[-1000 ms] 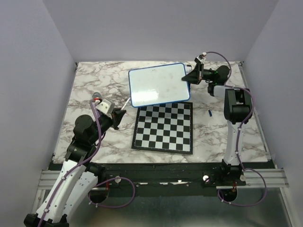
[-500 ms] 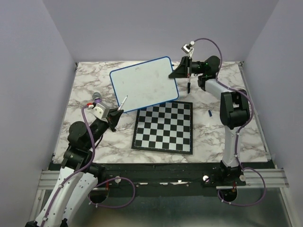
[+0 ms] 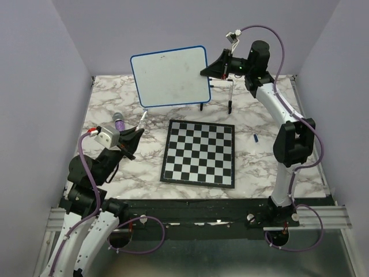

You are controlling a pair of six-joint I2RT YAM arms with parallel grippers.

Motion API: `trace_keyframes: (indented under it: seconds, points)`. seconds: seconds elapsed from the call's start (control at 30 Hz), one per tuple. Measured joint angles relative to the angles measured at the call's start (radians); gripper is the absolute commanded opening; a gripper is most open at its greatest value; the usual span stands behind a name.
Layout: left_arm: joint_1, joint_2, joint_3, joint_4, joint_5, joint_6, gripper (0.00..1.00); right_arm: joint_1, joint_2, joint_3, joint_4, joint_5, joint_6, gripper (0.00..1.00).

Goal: Write a sentence on the whiteboard
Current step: Put down the whiteboard at the center of the board.

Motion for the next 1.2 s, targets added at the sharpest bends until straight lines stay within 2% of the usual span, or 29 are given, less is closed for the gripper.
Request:
trace_keyframes:
  seconds: [0.27, 0.57, 1.0, 1.2]
  points:
    - [0.0, -0.005, -0.024, 0.003, -0.006, -0.026, 0.0, 0.016, -0.126, -0.071, -0.237, 0.222, -0.325, 0.0]
    - [0.0, -0.008, -0.068, 0.018, -0.006, -0.046, 0.0, 0.018, -0.198, -0.302, -0.285, 0.415, -0.575, 0.0]
    - [0.0, 0.031, -0.138, 0.07, -0.006, -0.129, 0.0, 0.01, -0.348, -0.62, -0.176, 0.467, -0.72, 0.0]
    - [0.0, 0.103, -0.138, 0.078, 0.005, -0.141, 0.0, -0.061, -0.348, -0.644, -0.195, 0.414, -0.693, 0.0]
